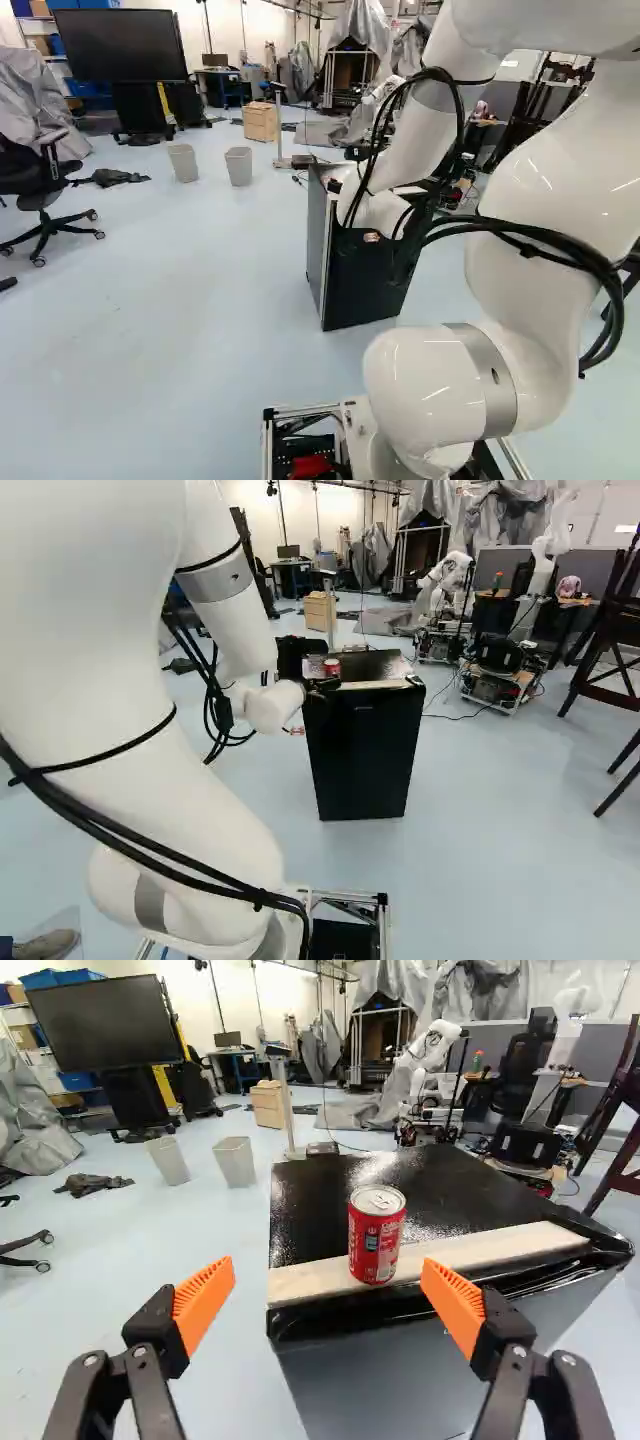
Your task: Grab a drink from the fridge
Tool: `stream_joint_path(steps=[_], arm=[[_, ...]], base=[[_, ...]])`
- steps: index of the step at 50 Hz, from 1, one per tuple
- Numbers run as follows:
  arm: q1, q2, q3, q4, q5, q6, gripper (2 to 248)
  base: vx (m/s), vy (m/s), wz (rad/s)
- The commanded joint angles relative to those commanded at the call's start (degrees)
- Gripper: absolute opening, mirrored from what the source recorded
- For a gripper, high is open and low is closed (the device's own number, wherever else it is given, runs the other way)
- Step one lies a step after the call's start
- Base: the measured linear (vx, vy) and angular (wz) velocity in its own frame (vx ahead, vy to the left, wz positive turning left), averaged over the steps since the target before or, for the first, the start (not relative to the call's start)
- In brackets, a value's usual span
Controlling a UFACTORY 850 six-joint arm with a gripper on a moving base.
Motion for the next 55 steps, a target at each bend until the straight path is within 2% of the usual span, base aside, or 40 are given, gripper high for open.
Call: stream_joint_path(steps=[24,55], arm=[[-2.1,-2.9,-3.0,-0.2,0.4,0.0,247],[-3.9,-9.6,-8.5,-0.2,0.4,0.0,247]], base=[[0.0,0.0,0.0],[0.0,0.0,0.0]])
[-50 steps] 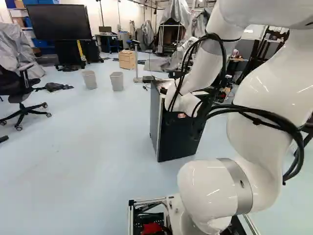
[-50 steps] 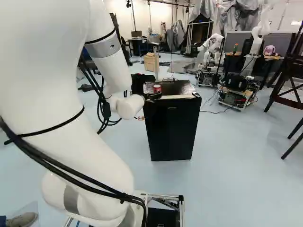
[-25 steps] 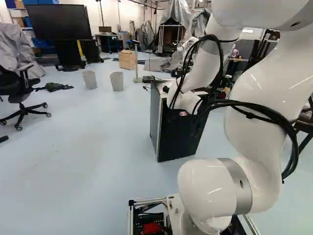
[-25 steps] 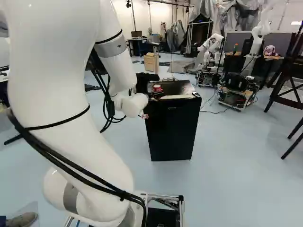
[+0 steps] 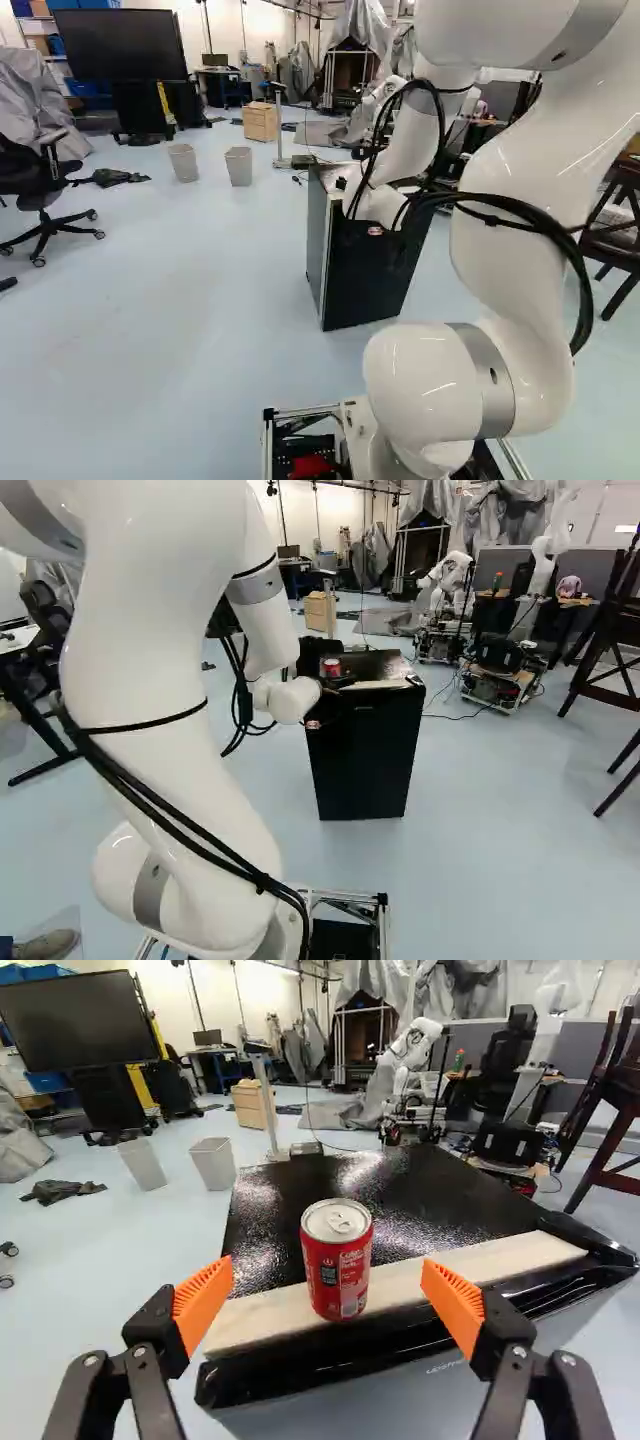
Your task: Grab a drink from the fridge
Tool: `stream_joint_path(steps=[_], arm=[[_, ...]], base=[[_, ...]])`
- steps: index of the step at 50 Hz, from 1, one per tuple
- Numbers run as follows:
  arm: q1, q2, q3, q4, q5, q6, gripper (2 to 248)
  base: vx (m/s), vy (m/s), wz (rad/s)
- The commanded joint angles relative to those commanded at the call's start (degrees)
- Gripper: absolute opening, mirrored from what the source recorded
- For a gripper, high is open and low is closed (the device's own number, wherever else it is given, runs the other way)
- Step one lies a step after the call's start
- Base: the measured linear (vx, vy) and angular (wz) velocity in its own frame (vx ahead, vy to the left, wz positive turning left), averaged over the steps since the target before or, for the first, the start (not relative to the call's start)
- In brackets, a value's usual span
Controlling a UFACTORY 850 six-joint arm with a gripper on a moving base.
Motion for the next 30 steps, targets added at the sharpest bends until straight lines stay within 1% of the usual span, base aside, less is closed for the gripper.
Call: stream_joint_path(steps=[20,30], arm=[[-1.0,-2.5,-2.9,0.0,0.0,0.0,247],[-1.1,-2.9,-3.4,0.0,0.0,0.0,247]], base=[[0.0,0.0,0.0],[0.0,0.0,0.0]])
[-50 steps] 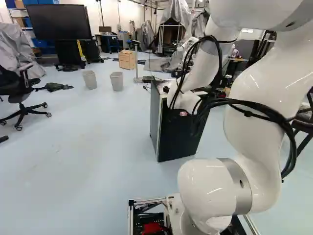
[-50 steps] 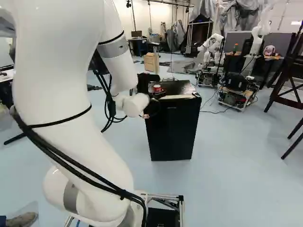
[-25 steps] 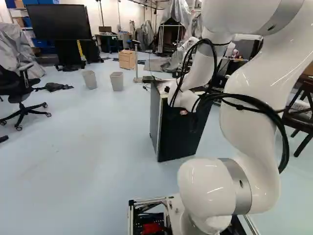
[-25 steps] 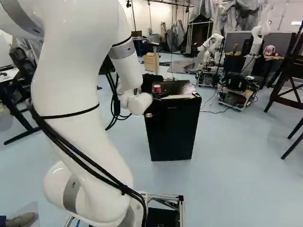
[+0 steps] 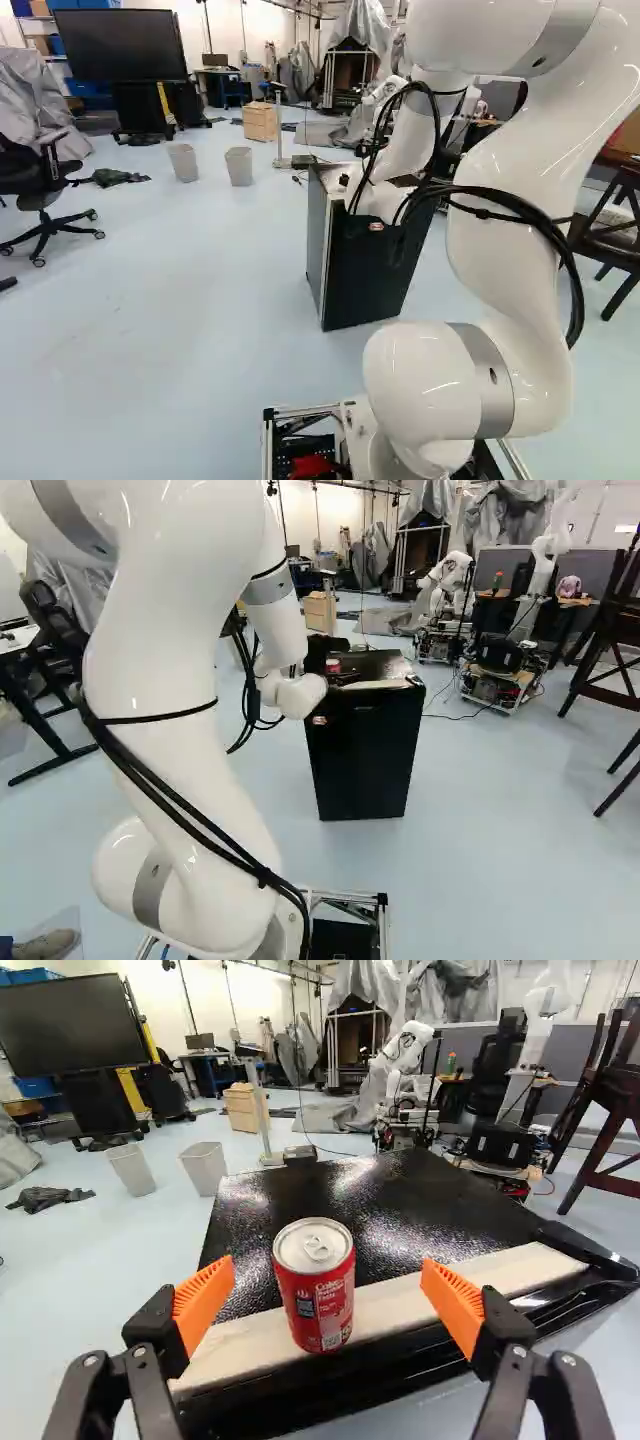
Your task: Grab a drink from the fridge
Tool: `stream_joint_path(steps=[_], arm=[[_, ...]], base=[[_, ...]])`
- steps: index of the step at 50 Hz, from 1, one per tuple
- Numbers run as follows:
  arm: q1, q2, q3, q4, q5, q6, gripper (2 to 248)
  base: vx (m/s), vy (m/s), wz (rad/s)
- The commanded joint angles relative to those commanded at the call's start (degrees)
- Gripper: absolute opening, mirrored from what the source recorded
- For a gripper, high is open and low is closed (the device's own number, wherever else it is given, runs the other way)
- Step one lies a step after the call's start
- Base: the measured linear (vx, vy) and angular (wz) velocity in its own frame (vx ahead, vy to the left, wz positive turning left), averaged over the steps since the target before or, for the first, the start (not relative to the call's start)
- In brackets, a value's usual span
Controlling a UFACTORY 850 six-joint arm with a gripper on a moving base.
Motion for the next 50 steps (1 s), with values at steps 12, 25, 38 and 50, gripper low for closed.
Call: stream_joint_path(steps=[12,25,38,50], arm=[[0.0,0.0,0.0,0.0,0.0,0.0,233],[0.0,0.0,0.0,0.0,0.0,0.0,120],[0.0,0.3,0.0,0.0,0.0,0.0,94],[0.0,1.7,0.1,0.0,0.0,0.0,94]], base=[[0.0,0.0,0.0],[0.0,0.0,0.0],[0.0,0.0,0.0],[0.0,0.0,0.0]])
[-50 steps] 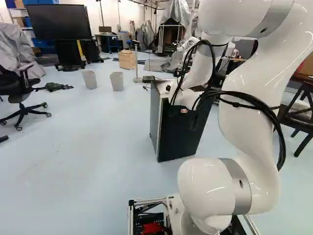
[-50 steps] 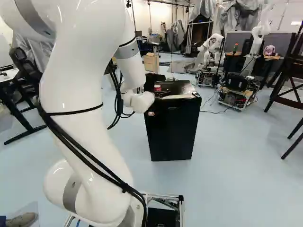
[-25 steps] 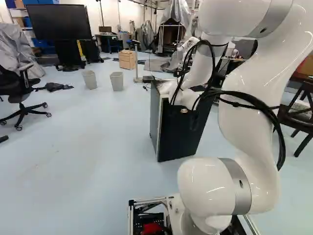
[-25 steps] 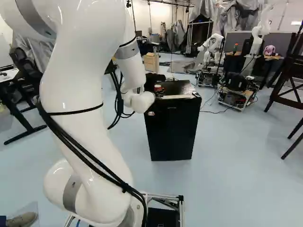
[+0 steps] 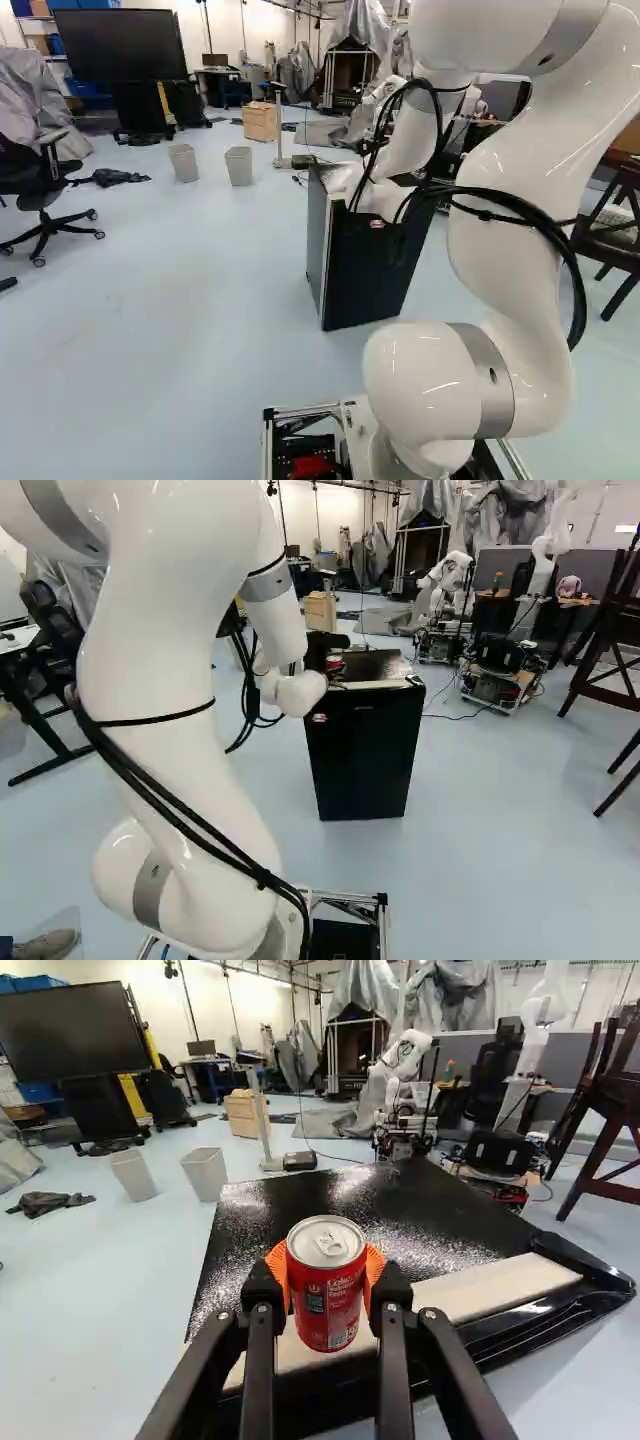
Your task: Grab a drink from the fridge
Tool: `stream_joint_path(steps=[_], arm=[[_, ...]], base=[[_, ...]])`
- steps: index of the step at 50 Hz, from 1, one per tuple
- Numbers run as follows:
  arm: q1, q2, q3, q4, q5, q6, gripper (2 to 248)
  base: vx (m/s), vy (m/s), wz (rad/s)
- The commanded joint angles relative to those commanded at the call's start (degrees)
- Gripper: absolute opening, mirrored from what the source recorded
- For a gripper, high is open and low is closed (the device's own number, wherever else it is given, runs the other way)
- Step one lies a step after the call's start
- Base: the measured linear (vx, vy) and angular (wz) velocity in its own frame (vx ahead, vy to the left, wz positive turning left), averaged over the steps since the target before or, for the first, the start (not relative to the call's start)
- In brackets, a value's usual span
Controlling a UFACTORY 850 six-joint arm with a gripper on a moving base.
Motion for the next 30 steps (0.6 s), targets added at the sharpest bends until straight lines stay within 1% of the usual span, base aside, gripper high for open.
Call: stream_joint_path(steps=[30], arm=[[0.0,3.7,-0.1,0.0,0.0,0.0,94]], base=[[0.0,0.0,0.0]])
